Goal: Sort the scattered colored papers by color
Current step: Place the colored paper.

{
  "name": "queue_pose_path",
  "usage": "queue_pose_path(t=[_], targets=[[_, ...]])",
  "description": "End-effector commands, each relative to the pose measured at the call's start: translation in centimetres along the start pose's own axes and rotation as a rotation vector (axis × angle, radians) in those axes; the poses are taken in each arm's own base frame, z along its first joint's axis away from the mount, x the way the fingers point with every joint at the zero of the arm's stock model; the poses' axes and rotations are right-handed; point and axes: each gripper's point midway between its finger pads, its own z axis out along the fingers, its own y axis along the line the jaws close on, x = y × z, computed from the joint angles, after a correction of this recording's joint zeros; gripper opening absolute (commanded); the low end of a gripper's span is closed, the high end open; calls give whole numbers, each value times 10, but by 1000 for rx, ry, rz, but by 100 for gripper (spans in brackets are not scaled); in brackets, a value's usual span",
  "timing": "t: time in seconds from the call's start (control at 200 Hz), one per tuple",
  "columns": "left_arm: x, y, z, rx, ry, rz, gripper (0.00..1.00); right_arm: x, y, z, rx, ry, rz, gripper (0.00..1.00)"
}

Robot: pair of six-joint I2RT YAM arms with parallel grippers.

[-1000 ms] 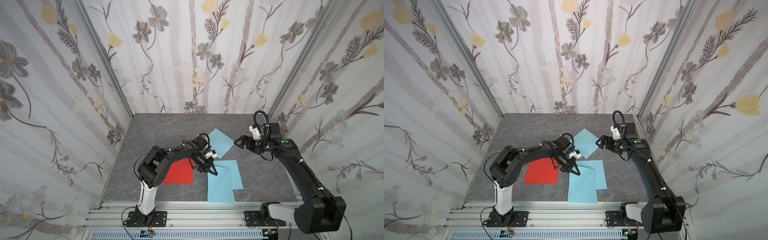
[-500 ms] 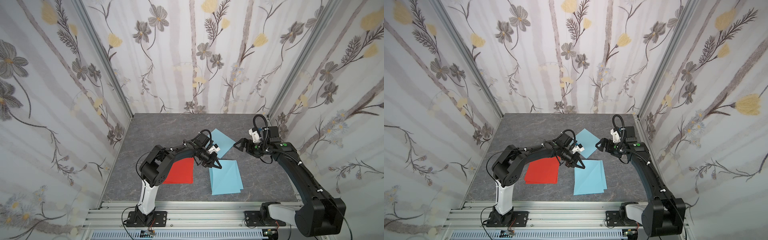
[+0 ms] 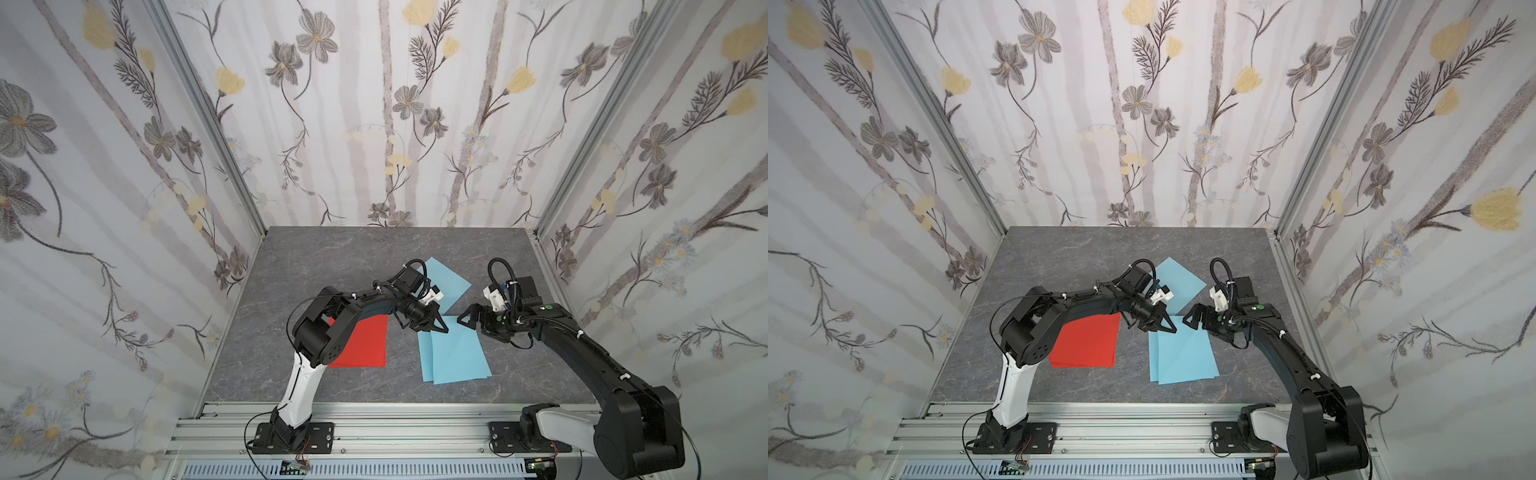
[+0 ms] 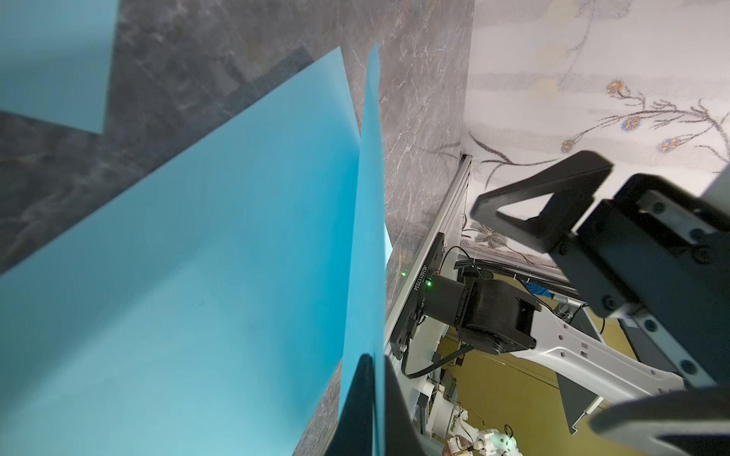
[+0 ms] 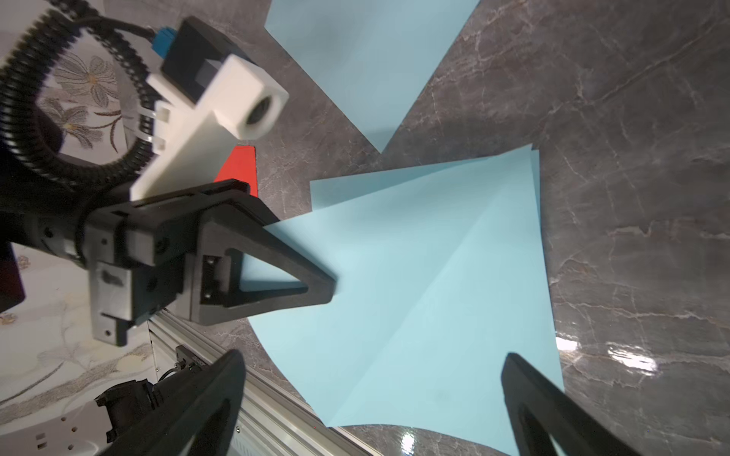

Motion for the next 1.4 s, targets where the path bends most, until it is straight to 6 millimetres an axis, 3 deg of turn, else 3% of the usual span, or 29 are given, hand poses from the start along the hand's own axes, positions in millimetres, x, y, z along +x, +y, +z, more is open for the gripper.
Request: queue_pose_path(t=[0.0,0.46,0.664,0.694,0.834,1.394], targets=[[-2,-2,0,-1,-5,15,0,-4,3,9,-34,-29,10,100],[10,6,-1,-29,38,-8,0,-2,2,37,-36,-4,9,100],[14,11,-1,-48,59,-16,0,5,-7,50,-17,12,20,100],[7,2,-3,-39,47,7,0,6,-9,52,-14,13,23,100],[7,3,-2,-40,50,3,0,9,-17,61,13,23,32,100],[3,10,0,-87,63,-22,0,9,-26,68,53,20,43,100]])
